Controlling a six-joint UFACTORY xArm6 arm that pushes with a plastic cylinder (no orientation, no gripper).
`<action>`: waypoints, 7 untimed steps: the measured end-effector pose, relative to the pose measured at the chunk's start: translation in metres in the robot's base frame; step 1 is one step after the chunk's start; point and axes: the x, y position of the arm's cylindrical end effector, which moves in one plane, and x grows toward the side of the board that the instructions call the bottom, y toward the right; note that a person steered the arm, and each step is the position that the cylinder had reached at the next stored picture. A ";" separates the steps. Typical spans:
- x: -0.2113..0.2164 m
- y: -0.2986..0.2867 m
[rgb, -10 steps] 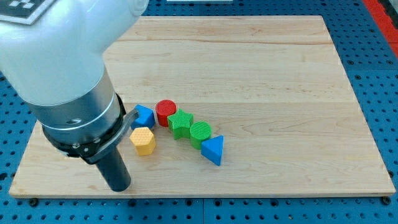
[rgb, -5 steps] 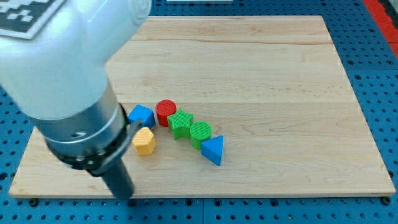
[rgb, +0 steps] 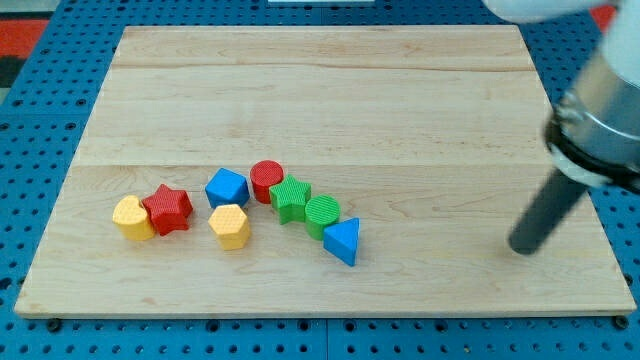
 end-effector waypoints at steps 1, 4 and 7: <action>-0.015 -0.070; -0.015 -0.164; 0.032 -0.163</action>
